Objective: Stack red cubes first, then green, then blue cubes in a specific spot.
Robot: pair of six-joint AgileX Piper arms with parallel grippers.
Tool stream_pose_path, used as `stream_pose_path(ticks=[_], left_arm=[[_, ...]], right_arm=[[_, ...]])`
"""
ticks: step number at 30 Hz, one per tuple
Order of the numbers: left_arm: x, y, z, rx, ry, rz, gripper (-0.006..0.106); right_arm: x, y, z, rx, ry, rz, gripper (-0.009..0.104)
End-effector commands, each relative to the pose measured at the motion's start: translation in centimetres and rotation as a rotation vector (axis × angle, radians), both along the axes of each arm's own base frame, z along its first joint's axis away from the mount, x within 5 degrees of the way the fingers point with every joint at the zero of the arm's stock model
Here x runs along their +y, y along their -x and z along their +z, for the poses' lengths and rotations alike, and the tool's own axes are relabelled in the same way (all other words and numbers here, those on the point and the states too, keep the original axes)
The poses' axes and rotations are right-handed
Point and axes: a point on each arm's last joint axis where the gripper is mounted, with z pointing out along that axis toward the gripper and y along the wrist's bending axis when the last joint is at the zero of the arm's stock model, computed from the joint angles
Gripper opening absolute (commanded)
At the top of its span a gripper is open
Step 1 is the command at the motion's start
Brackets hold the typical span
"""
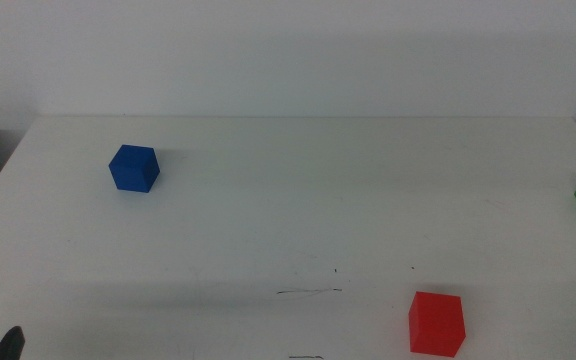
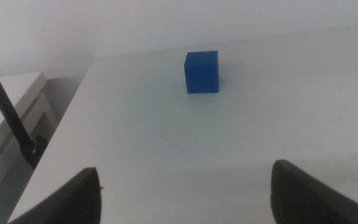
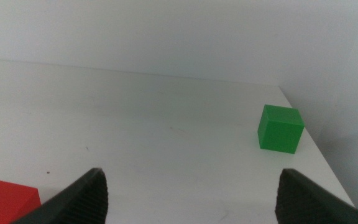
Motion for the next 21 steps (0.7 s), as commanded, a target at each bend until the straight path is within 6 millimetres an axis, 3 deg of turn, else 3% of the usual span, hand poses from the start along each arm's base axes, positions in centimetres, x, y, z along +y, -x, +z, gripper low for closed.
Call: stream_pose_path(ticks=[1,13,21], left_arm=[[-0.1,0.1,0.9,-0.107,0.012,-0.009,0.094],[-0.1,0.1,0.9,-0.107,0.012,-0.009,0.094],[-0.1,0.1,0.9,-0.107,0.012,-0.009,0.094]], right_arm=[[0.0,0.1,2.0,-0.096,0.014,-0.003,0.094],[0.0,-0.2,8.8,-0.093,-0.013,-0.007,0.094],[0.3,-1.8,13.8,0.118,-0.107,0.007,0.094]])
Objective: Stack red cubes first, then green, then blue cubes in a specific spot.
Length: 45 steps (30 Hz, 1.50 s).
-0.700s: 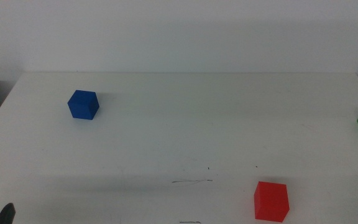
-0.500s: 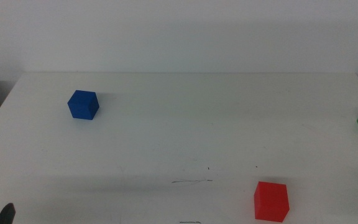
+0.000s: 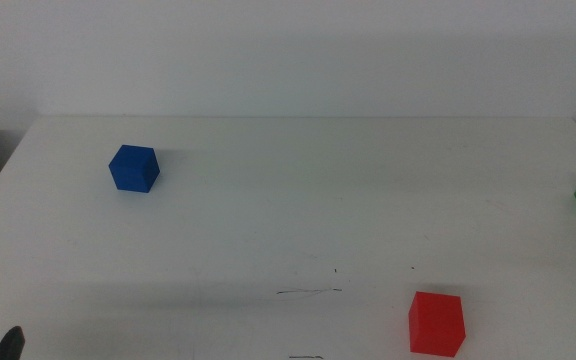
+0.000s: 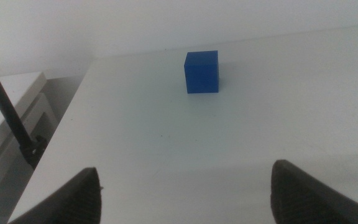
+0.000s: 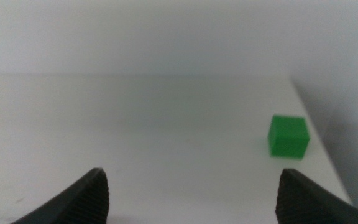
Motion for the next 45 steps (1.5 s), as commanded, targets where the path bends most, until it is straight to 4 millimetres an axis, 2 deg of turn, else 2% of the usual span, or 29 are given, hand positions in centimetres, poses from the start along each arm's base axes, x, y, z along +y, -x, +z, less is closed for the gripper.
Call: stream_pose_path(ticks=[1,5,9,13,18,23,29,33,39,42,45], left_arm=[[-0.1,0.1,0.9,-0.107,0.012,-0.009,0.094],[-0.1,0.1,0.9,-0.107,0.012,-0.009,0.094],[-0.1,0.1,0.9,-0.107,0.012,-0.009,0.094],[-0.1,0.1,0.9,-0.107,0.012,-0.009,0.094],[-0.1,0.1,0.9,-0.107,0.012,-0.009,0.094],[-0.1,0.1,0.9,-0.107,0.012,-0.009,0.094],[-0.1,0.1,0.9,-0.107,0.012,-0.009,0.094],[-0.1,0.1,0.9,-0.107,0.012,-0.009,0.094],[-0.1,0.1,0.9,-0.107,0.012,-0.009,0.094],[-0.1,0.1,0.9,-0.107,0.011,-0.009,0.094],[-0.1,0.1,0.9,-0.107,0.011,-0.009,0.094]], right_arm=[[0.2,-0.4,3.2,0.011,-0.040,0.011,0.094],[1.0,-1.0,6.0,0.147,-0.110,0.071,0.094],[1.2,-2.8,8.0,0.287,-0.068,0.104,0.094],[1.7,-4.6,8.6,0.507,-0.117,0.123,0.094],[2.0,-6.7,8.8,0.704,-0.271,0.023,0.094],[3.8,-8.5,7.9,0.796,-0.340,-0.043,0.094],[6.5,-10.2,6.0,0.894,-0.288,-0.099,0.094],[9.7,-10.9,4.5,0.978,-0.249,-0.053,0.094],[13.2,-12.2,2.6,1.063,-0.147,0.002,0.094],[14.4,-13.0,2.4,1.068,-0.114,0.016,0.094],[14.8,-13.6,2.0,1.050,-0.080,0.011,0.094]])
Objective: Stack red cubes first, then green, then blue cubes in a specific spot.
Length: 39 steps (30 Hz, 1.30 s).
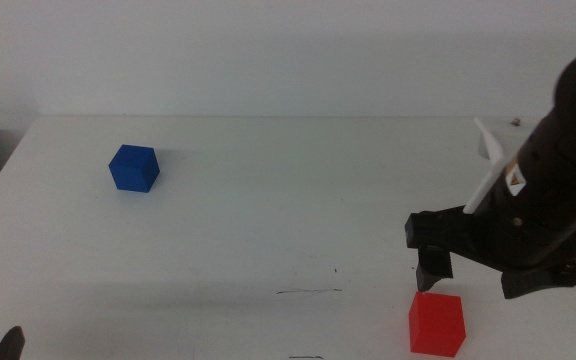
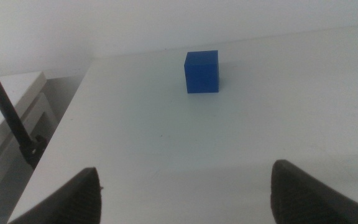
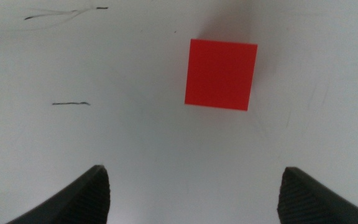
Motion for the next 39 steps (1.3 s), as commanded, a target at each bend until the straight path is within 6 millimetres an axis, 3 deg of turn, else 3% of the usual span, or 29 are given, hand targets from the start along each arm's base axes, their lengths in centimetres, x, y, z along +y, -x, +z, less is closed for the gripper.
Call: stream_pose_path(ticks=[1,10,24,39], left_arm=[[-0.1,0.1,0.9,-0.107,0.011,-0.009,0.094],[-0.1,0.1,0.9,-0.107,0.011,-0.009,0.094],[-0.1,0.1,0.9,-0.107,0.011,-0.009,0.094],[-0.1,0.1,0.9,-0.107,0.011,-0.009,0.094]], right_arm=[[-0.5,0.1,1.2,-0.036,0.037,0.005,0.094],[-0.1,-1.5,-0.1,-0.056,0.076,-0.113,0.094],[0.9,-3.8,-5.1,0.006,0.092,-0.120,0.094],[1.4,-5.6,-8.3,0.026,0.111,-0.090,0.081]])
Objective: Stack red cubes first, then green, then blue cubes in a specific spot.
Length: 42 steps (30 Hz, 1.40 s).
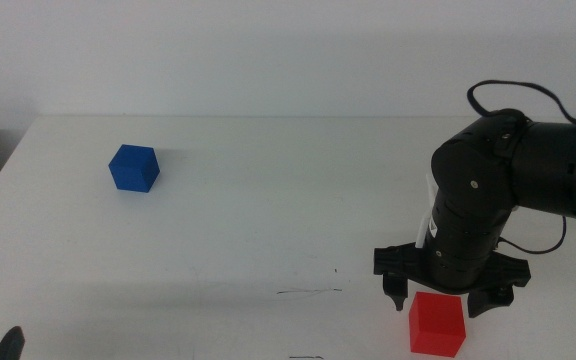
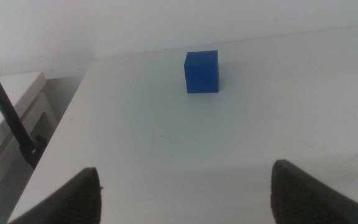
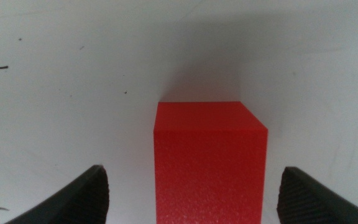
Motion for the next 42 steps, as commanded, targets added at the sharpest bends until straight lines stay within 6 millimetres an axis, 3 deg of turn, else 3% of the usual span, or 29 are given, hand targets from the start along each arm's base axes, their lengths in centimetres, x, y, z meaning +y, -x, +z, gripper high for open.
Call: stream_pose_path(ticks=[1,12,19,29,31,34,38,39,42], left_arm=[[-0.1,0.1,0.9,-0.106,0.012,-0.009,0.094],[-0.1,0.1,0.9,-0.106,0.012,-0.009,0.094],[-0.1,0.1,0.9,-0.106,0.012,-0.009,0.094],[-0.1,0.1,0.9,-0.106,0.012,-0.009,0.094],[-0.1,0.1,0.9,-0.106,0.012,-0.009,0.094],[-0.1,0.1,0.9,-0.106,0.012,-0.009,0.094],[-0.1,0.1,0.9,-0.106,0.012,-0.009,0.094],[-0.1,0.1,0.9,-0.106,0.012,-0.009,0.094],[-0.1,0.1,0.9,-0.106,0.012,-0.009,0.094]], right_arm=[[-0.6,-0.5,1.3,-0.045,-0.022,0.001,0.080],[-1.0,-0.9,0.9,-0.025,-0.023,0.010,0.078],[-1.1,-0.2,-0.9,-0.010,-0.052,0.012,0.078],[-1.0,-1.0,-2.5,0.002,-0.049,0.017,0.074],[-1.1,-1.0,-2.5,0.000,-0.049,0.015,0.068],[-1.1,-1.1,-2.5,-0.001,-0.047,0.017,0.051],[-1.1,-1.0,-2.5,0.003,-0.052,0.012,0.016],[-1.1,-0.8,-2.0,0.004,-0.054,0.008,-0.001],[-1.2,-0.7,-0.6,0.015,-0.047,-0.003,-0.001]])
